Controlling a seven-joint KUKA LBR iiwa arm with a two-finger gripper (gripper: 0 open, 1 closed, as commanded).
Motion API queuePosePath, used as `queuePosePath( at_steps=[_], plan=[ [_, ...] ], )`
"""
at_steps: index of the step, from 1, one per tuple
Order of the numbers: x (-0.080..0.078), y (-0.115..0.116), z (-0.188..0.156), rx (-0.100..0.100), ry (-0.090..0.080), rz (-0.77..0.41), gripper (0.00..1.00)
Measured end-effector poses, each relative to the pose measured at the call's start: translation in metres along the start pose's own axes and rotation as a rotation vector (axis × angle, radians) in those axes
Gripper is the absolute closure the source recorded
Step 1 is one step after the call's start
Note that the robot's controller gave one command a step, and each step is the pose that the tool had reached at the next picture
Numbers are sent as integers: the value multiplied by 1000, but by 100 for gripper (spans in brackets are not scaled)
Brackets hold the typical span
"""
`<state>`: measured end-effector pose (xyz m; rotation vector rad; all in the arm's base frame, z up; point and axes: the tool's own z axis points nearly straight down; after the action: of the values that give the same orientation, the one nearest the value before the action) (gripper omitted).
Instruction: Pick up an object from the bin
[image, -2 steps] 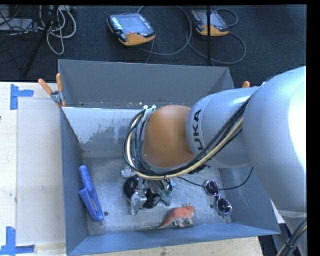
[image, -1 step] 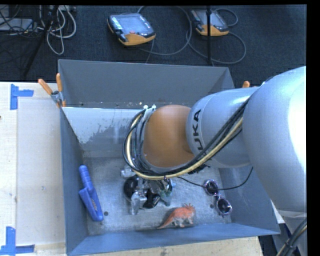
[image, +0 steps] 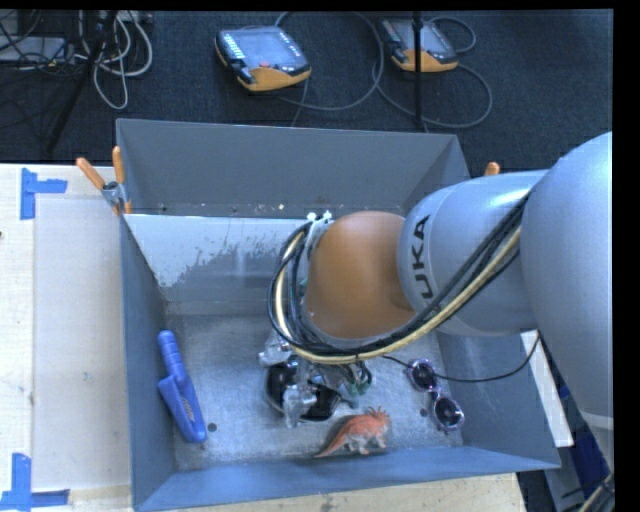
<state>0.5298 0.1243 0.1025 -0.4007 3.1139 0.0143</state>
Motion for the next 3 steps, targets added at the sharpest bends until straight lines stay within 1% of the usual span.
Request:
queuePosePath(
  at_steps=[1,2,3],
  plan=[
    [5,-4,-24,7,1,-141,100],
    [9,-10,-30,8,3,-153,0],
    [9,-11,-30,8,4,-151,0]
  ],
)
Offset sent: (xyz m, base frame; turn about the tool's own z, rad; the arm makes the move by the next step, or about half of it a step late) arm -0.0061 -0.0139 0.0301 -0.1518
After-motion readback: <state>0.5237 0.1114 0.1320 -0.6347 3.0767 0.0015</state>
